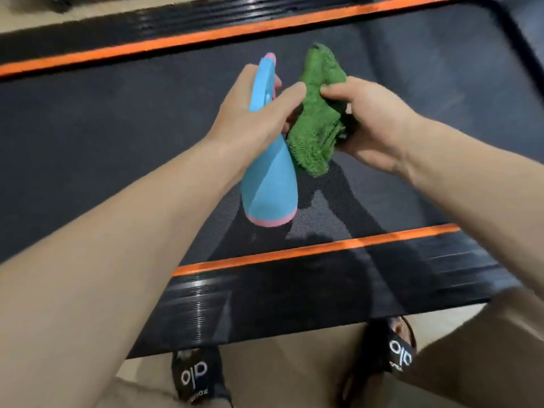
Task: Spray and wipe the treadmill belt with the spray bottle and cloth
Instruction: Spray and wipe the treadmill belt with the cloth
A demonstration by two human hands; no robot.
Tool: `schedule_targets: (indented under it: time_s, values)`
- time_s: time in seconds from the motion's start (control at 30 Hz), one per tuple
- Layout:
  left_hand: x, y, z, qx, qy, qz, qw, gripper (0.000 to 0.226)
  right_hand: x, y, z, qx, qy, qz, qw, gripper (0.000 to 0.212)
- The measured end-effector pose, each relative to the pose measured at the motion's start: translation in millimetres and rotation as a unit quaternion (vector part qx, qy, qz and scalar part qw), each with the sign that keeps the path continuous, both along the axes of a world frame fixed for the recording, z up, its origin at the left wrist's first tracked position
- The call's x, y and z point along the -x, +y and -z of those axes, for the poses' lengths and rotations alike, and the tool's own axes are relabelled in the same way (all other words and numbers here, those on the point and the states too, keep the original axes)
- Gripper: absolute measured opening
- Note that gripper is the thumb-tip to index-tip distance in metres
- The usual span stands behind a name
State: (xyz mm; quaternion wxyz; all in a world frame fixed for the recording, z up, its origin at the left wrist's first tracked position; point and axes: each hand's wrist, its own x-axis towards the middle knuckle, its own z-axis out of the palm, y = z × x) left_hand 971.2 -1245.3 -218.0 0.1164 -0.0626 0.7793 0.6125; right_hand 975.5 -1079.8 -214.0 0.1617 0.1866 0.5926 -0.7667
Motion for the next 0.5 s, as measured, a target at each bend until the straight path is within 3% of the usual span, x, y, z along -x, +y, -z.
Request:
schedule_targets:
  time_s: [0.13, 0.3, 0.5]
  values:
    - [-1.3, -27.0, 27.6, 0.019, -0.005, 0.005, 1.0, 0.036, -5.4, -30.6, 19.2, -0.007, -0.021, 0.01, 1.0, 0.037]
    - [-4.2, -47.9, 45.8, -0.004, 0.024, 0.036, 0.999, 0.043, -11.0, -52.0, 34.3, 0.025, -0.023, 0.017, 0.999, 0.033]
    - [-1.2, -44.6, 68.1, -0.04, 0.044, 0.085, 0.995, 0.045, -18.3, -55.7, 64.9, -0.032, 0.017, 0.056, 0.998, 0.032]
